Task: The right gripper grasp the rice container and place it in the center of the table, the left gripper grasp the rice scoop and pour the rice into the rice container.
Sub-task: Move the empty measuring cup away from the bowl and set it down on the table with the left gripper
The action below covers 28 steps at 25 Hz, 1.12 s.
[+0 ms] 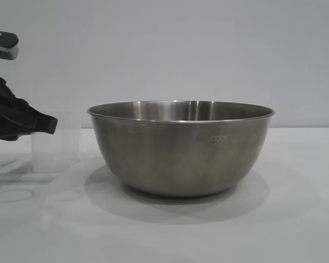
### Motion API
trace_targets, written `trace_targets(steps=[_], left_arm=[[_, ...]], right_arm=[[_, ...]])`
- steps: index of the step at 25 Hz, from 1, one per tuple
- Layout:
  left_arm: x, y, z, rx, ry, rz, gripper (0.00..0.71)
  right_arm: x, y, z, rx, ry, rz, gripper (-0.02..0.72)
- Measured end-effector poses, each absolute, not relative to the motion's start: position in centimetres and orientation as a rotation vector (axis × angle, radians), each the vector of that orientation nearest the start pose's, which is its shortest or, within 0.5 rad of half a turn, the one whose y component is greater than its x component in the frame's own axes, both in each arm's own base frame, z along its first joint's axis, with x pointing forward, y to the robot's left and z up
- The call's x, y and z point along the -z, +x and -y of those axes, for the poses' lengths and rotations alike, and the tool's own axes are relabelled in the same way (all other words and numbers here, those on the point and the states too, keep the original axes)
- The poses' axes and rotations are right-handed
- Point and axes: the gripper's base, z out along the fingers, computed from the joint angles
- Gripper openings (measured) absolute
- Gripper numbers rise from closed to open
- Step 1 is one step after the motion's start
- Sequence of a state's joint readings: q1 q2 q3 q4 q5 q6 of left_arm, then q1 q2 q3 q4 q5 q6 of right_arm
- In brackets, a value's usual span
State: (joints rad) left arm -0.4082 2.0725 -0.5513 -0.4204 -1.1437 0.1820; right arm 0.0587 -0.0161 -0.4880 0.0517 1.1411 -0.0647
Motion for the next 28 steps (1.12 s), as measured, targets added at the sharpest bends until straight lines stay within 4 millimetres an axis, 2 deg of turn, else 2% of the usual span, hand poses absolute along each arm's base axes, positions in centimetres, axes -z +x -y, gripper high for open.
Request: trace_targets(steps=[3, 4, 5, 15, 28], left_arm=[[-7.9, 29.4, 9.0, -0.079, 0.123, -1.869, 0.179], [-7.9, 29.4, 9.0, -0.08, 0.122, -1.869, 0.231], [-7.9, 29.4, 9.0, -0.08, 0.122, -1.869, 0.241], [-7.4, 28.2, 8.6, -0.083, 0.129, -1.911, 0.234], [-7.7, 26.5, 8.2, -0.064, 0.181, -1.932, 0.234]], right_arm=[[-26.8, -1.0, -0.4, -0.059, -0.136, -2.116, 0.414], [-26.8, -1.0, -0.4, -0.059, -0.136, -2.116, 0.414], [-26.8, -1.0, -0.4, -0.059, -0.136, -2.116, 0.414], [-26.8, -1.0, -0.4, -0.059, -0.136, -2.116, 0.414], [-26.8, -1.0, -0.4, -0.059, -0.136, -2.116, 0.414]])
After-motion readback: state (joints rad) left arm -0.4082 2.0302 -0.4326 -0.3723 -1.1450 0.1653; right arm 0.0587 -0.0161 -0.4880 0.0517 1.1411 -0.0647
